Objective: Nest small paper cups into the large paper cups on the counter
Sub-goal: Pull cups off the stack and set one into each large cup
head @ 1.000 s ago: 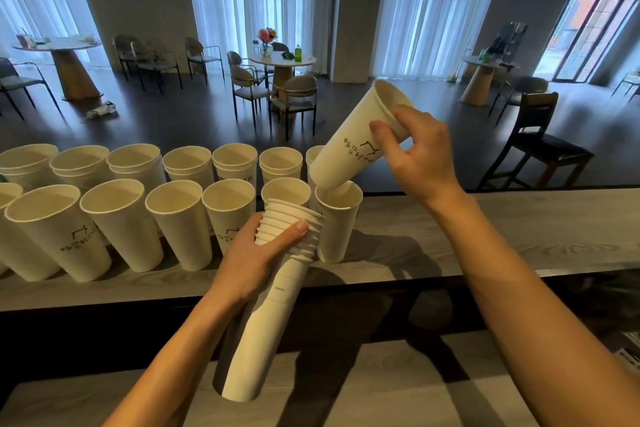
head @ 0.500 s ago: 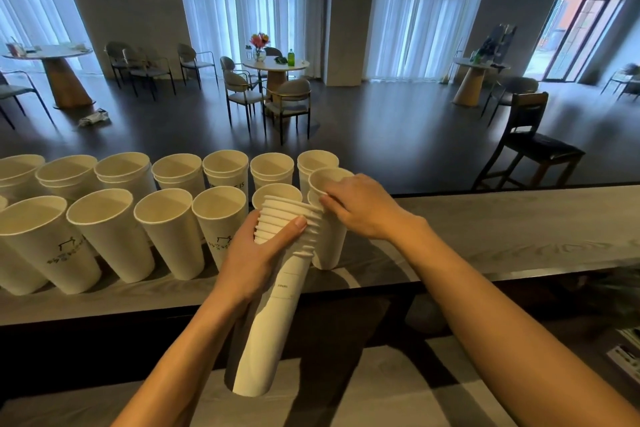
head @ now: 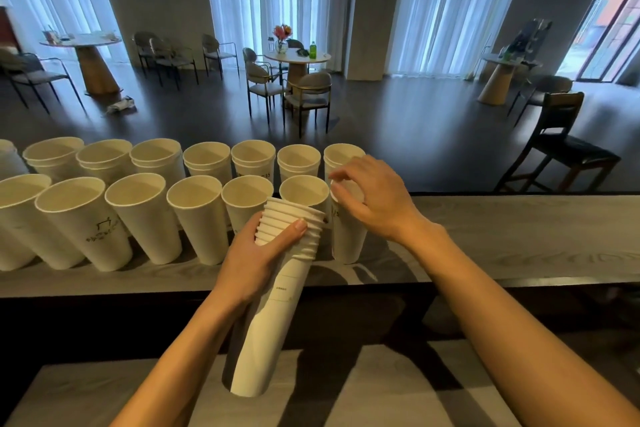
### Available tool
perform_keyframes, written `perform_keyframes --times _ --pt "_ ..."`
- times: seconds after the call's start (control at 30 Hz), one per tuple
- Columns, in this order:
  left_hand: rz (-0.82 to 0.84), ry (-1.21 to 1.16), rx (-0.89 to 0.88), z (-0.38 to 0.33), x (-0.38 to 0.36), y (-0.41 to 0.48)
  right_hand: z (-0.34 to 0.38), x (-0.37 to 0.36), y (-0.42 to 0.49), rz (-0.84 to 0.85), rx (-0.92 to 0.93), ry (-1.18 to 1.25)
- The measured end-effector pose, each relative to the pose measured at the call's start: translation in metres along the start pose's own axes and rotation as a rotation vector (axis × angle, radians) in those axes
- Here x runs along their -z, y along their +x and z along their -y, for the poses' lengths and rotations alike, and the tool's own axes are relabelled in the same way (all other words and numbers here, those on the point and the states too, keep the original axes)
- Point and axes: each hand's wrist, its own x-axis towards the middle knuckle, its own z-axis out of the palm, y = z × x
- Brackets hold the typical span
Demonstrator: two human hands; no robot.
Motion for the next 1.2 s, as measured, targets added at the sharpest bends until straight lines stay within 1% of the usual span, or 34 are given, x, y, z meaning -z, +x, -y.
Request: perform_keyframes --times 0.03,0.07,0.1,0.17,0.2,0.23,0.3,0.47,0.57,0.6,0.63,0.67,0.77,0.83,0.93,1.0,1.07,1.13,1.2 --pt "-0.001 -0.006 -0.001 0.0 0.003 -0.001 0.012 0.001 0.001 -0.019 0.011 0.1" --pt "0.0 -0.016 0.0 0.0 0.007 -0.001 0.024 0.002 0.002 0.037 -0.005 0.223" --pt "0.005 -0.031 -0.001 0.0 0.01 -0.002 0.035 0.003 0.003 0.164 -0.046 0.35" --pt "0.011 -0.049 -0.007 0.0 0.019 -0.005 0.052 0.001 0.006 0.491 -0.136 0.58" --pt "0.016 -0.05 -0.013 -0.001 0.023 -0.006 0.057 -0.001 0.008 0.597 -0.144 0.644" --pt "0.025 -0.047 -0.02 -0.002 0.026 -0.008 0.059 -0.002 0.01 0.643 -0.135 0.672" --pt "0.051 -0.036 -0.033 -0.004 0.033 -0.011 0.062 -0.004 0.014 0.641 -0.126 0.69" --pt "0.071 0.013 -0.028 0.004 0.053 -0.014 0.071 -0.009 0.022 0.534 -0.182 0.769" --pt "0.039 0.04 -0.007 0.009 0.062 -0.015 0.077 -0.012 0.026 0.617 -0.141 0.685" --pt "0.031 0.055 -0.001 0.01 0.063 -0.015 0.078 -0.013 0.026 0.621 -0.133 0.669" --pt "0.022 0.077 0.005 0.01 0.063 -0.016 0.08 -0.012 0.026 0.582 -0.139 0.662" --pt "0.014 0.103 0.009 0.009 0.063 -0.016 0.081 -0.011 0.026 0.5 -0.16 0.659" --pt "-0.026 0.169 0.018 0.007 0.06 -0.016 0.079 0.002 0.027 0.186 -0.226 0.684" --pt "-0.058 0.165 0.023 0.005 0.058 -0.015 0.074 0.016 0.029 -0.012 -0.214 0.67" --pt "-0.088 0.15 0.024 0.002 0.055 -0.012 0.063 0.037 0.032 -0.272 -0.148 0.543" --pt "-0.089 0.142 0.028 0.0 0.052 -0.011 0.055 0.041 0.033 -0.343 -0.087 0.361" --pt "-0.085 0.122 0.029 -0.003 0.047 -0.011 0.048 0.036 0.032 -0.349 -0.016 0.151" --pt "-0.074 0.107 0.018 -0.005 0.042 -0.011 0.044 0.027 0.031 -0.341 0.068 0.025" --pt "-0.064 0.101 0.014 -0.005 0.038 -0.011 0.043 0.021 0.031 -0.306 0.129 -0.047"
